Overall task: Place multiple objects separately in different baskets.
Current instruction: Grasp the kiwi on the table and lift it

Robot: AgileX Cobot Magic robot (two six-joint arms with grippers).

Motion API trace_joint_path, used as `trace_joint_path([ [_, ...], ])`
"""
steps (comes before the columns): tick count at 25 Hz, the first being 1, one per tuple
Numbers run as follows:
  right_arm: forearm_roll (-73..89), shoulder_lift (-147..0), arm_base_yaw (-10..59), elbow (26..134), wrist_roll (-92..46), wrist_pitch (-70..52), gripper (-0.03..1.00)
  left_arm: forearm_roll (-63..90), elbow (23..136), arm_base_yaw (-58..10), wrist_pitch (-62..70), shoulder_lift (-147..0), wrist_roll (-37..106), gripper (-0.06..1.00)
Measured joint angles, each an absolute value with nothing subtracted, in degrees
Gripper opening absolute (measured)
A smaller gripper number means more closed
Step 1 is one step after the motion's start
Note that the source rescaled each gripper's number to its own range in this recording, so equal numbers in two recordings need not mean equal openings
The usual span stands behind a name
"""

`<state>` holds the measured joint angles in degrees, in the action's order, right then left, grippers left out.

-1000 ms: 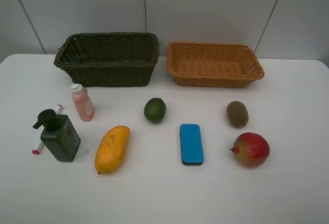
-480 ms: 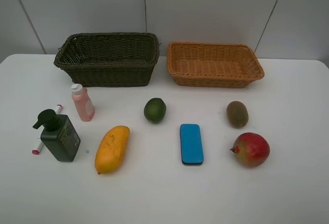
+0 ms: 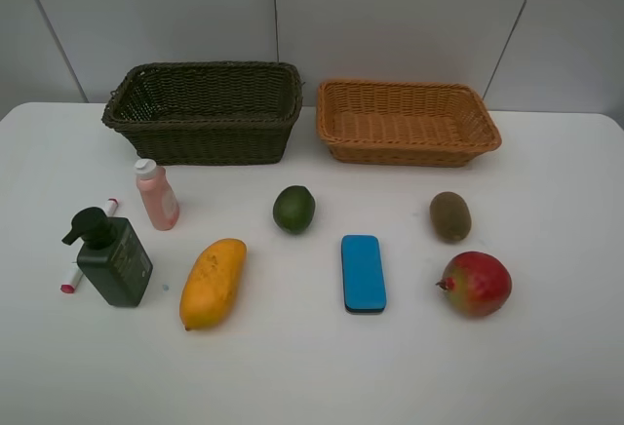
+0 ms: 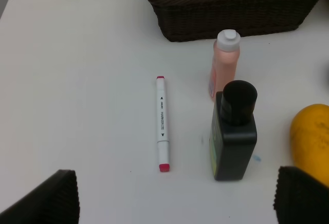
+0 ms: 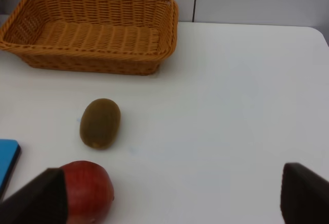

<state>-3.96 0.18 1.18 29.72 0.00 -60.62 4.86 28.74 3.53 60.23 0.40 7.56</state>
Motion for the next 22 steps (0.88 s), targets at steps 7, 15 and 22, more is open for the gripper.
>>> trace_joint_path([
  [7, -3.96, -8.74, 1.18, 31.44, 0.0, -59.02, 1.0, 4.86, 28.74, 3.53, 60.23, 0.4, 7.56, 1.0],
  [15, -3.71, -25.84, 1.13, 37.06, 0.0, -54.64, 1.0, 4.86, 28.74, 3.53, 60.23, 0.4, 7.56, 1.0],
  [22, 0.0, -41.24, 1.13, 41.86, 0.0, -49.19, 1.0, 4.86, 28.74, 3.53, 60.23, 0.4, 7.56, 1.0],
])
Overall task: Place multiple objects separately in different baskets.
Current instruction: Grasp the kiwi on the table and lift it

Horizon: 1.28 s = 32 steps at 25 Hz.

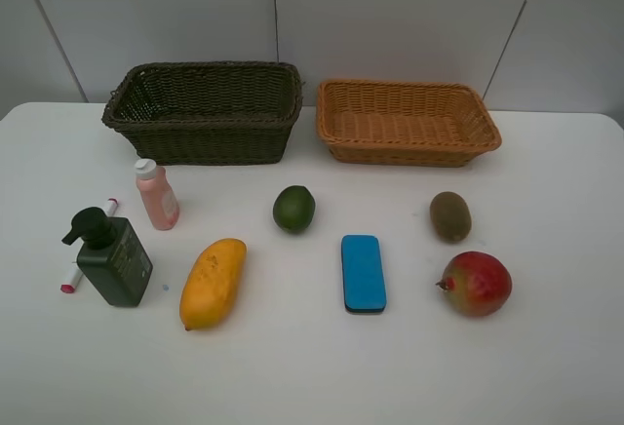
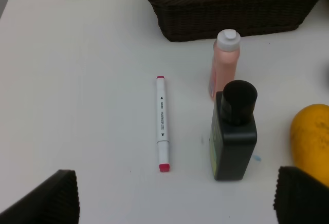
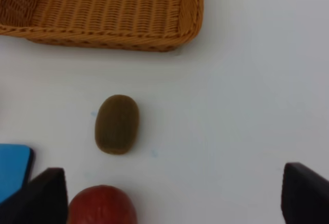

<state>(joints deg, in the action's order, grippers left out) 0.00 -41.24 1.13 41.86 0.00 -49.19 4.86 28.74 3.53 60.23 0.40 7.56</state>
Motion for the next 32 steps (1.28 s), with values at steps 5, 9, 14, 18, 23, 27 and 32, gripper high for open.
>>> trace_joint_path([
  [5, 4.32, -51.91, 1.13, 43.19, -3.53, -43.76, 1.0, 4.86, 28.74, 3.53, 60.23, 0.4, 7.56, 1.0],
  [9, 7.36, -59.9, 1.13, 43.26, -5.84, -40.11, 1.0, 4.86, 28.74, 3.53, 60.23, 0.4, 7.56, 1.0],
  [14, 10.94, -68.98, 1.13, 43.37, -7.5, -37.06, 1.0, 4.86, 28.74, 3.53, 60.23, 0.4, 7.56, 1.0],
  [18, 14.64, -74.7, 1.13, 43.81, -10.7, -33.72, 1.0, 4.86, 28.74, 3.53, 60.23, 0.4, 7.56, 1.0],
  [23, 17.38, -80.68, 1.37, 43.81, -13.67, -30.01, 1.0, 4.86, 28.74, 3.53, 60.23, 0.4, 7.56, 1.0],
  [27, 17.42, -85.08, 4.03, 43.85, -14.05, -26.13, 1.0, 4.86, 28.74, 3.53, 60.23, 0.4, 7.56, 1.0],
  [32, 17.5, -90.62, 6.54, 43.85, -14.22, -22.06, 1.0, 4.86, 28.74, 3.53, 60.23, 0.4, 7.56, 1.0],
])
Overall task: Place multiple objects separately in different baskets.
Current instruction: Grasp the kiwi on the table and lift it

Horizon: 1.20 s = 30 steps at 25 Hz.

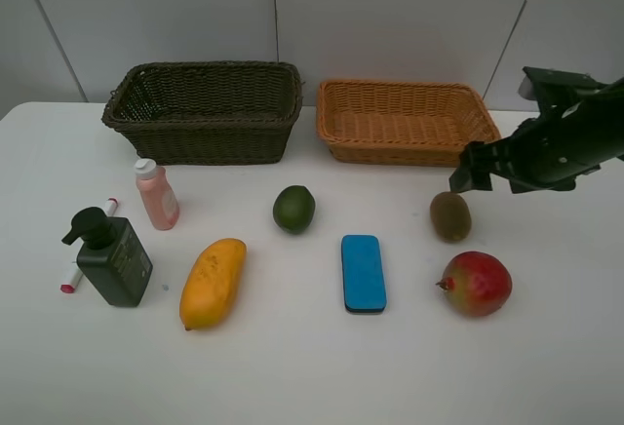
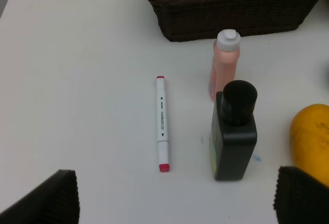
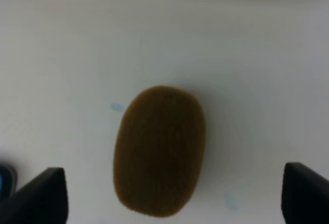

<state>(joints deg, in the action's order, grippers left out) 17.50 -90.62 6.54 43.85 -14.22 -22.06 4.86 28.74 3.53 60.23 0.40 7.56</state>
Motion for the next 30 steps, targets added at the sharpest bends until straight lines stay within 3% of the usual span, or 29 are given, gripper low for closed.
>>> trace_joint_path([
  [9, 17.32, -100.06, 8.43, 45.28, -14.24, -15.72, 1.0, 4.86, 28.74, 3.53, 60.23, 0.4, 7.56, 1.0],
  [30, 18.05, -107.23, 10.33, 49.24, -14.29, -19.73, 0.99, 4.86, 28.74, 3.53, 60.23, 0.4, 7.56, 1.0],
])
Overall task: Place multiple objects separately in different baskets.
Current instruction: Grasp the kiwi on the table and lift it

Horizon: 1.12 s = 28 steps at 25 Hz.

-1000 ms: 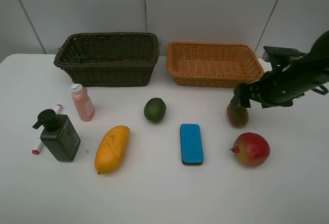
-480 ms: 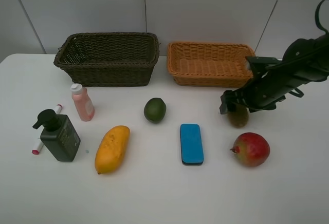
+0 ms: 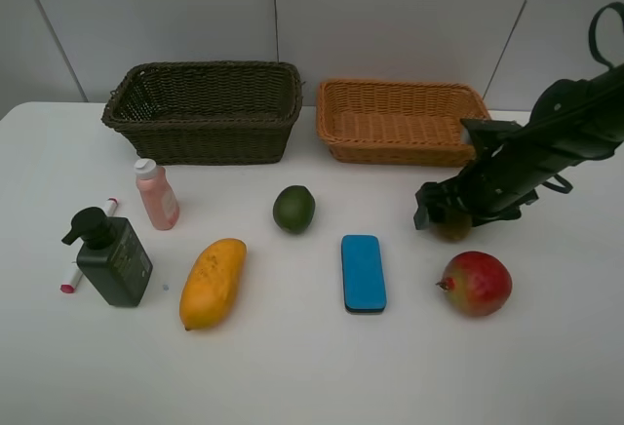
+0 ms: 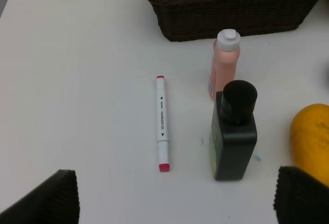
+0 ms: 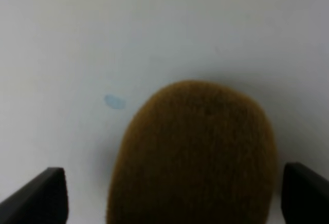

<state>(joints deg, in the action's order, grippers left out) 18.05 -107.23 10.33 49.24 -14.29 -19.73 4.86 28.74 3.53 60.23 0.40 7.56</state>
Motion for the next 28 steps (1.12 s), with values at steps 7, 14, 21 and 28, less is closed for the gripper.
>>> trace_joint_path([
  [7, 18.09, -107.9, 10.33, 49.24, -14.29, -19.73, 0.14, 4.86, 28.74, 3.53, 60.23, 0.4, 7.56, 1.0],
  [14, 18.09, -107.95, 10.33, 49.24, -14.29, -19.73, 0.13, 4.86, 28.74, 3.53, 60.23, 0.4, 7.56, 1.0],
  [21, 18.09, -107.95, 10.33, 49.24, -14.29, -19.73, 0.13, 4.86, 28.74, 3.53, 60.23, 0.4, 7.56, 1.0],
  [28, 18.09, -107.95, 10.33, 49.24, -14.29, -19.73, 0.13, 4.86, 28.74, 3.53, 60.23, 0.4, 7.56, 1.0],
])
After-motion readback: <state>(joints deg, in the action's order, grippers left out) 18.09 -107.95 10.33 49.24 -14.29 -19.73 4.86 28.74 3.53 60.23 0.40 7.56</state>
